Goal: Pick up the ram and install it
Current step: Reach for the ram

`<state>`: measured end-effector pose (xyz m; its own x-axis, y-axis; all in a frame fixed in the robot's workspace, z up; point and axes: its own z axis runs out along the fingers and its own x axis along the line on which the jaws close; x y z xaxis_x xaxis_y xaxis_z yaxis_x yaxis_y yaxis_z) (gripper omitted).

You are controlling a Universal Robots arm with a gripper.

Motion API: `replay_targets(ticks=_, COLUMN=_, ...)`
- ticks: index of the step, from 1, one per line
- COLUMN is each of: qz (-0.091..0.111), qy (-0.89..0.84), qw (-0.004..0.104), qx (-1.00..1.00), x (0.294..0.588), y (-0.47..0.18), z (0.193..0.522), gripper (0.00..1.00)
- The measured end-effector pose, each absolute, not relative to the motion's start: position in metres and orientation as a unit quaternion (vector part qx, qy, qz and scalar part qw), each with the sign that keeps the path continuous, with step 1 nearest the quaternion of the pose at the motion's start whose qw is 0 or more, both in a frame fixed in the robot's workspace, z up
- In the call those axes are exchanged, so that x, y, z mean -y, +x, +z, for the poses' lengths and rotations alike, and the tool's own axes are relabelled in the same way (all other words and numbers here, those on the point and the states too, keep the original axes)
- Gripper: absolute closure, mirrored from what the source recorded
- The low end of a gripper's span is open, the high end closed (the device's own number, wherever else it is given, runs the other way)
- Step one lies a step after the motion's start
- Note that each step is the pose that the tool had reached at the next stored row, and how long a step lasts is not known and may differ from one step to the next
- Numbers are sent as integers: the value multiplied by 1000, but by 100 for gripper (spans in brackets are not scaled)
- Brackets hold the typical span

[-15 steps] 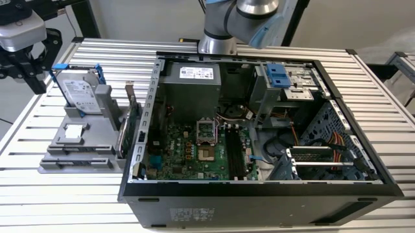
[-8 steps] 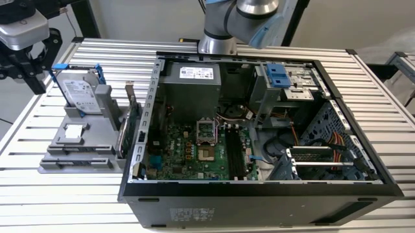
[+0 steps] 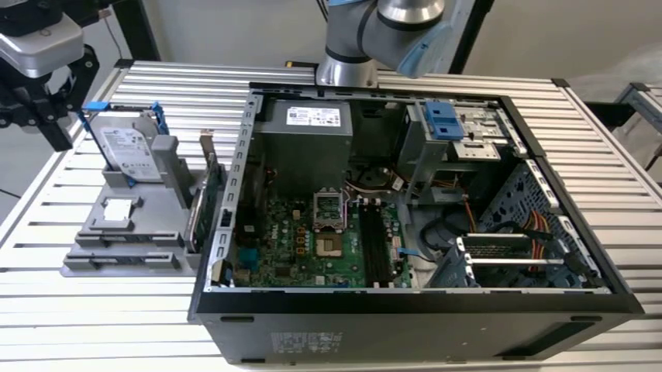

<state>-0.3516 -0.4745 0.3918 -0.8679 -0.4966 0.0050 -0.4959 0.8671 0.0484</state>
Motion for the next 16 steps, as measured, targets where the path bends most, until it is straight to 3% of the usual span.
replay_targets(ticks=16, qz=-21, qy=310, qw=12, qx=951, x=474, y=-352, z=392, gripper=100)
